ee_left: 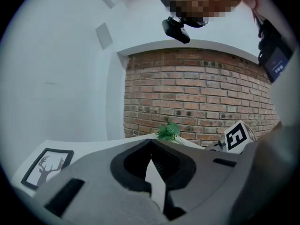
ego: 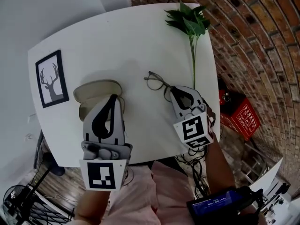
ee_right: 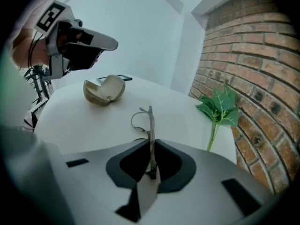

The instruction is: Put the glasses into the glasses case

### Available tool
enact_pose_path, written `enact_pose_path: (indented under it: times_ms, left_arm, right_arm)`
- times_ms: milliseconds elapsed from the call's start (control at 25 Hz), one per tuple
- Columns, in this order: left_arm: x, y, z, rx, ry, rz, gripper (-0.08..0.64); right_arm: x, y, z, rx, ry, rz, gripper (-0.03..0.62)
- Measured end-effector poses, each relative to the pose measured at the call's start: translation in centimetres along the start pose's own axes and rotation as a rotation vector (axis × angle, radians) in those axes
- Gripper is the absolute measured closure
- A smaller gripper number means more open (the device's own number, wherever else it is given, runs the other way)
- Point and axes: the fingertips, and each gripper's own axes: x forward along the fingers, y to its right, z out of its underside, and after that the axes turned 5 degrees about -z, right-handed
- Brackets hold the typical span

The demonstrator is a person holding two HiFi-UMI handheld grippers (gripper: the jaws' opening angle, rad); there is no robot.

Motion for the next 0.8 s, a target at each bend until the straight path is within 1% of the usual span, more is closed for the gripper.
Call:
enact_pose_path:
  times_ms: [120, 280, 640, 720, 800]
  left_arm:
    - [-0.1, -0.1, -0.1, 0.001, 0.001, -0.009, 0.554]
    - [-0.8, -0.3, -0.8, 0.013, 0.008, -0.032, 0.555]
    - [-5.3, -0.5, -4.4, 0.020, 0.105, -0.113, 0.555]
    - [-6.5, -0.3, -5.0, 0.020, 0.119, -0.126, 0.555]
    - [-7.4, -0.1, -5.3, 0.022, 0.128, -0.133, 0.555]
  right_arm:
    - [0.0, 0.1, -0.3, -0.011, -0.001, 0.005, 0.558]
    - [-0.6, 0.7, -1.4, -0.005, 0.028, 0.037, 0.561]
    - [-4.6, 1.7, -6.3, -0.051, 0.124, 0.102, 0.562]
    - [-5.3, 1.4, -6.6, -0.046, 0.129, 0.102, 0.561]
    - [-5.5, 0.9, -5.9, -0.032, 0.120, 0.097, 0.561]
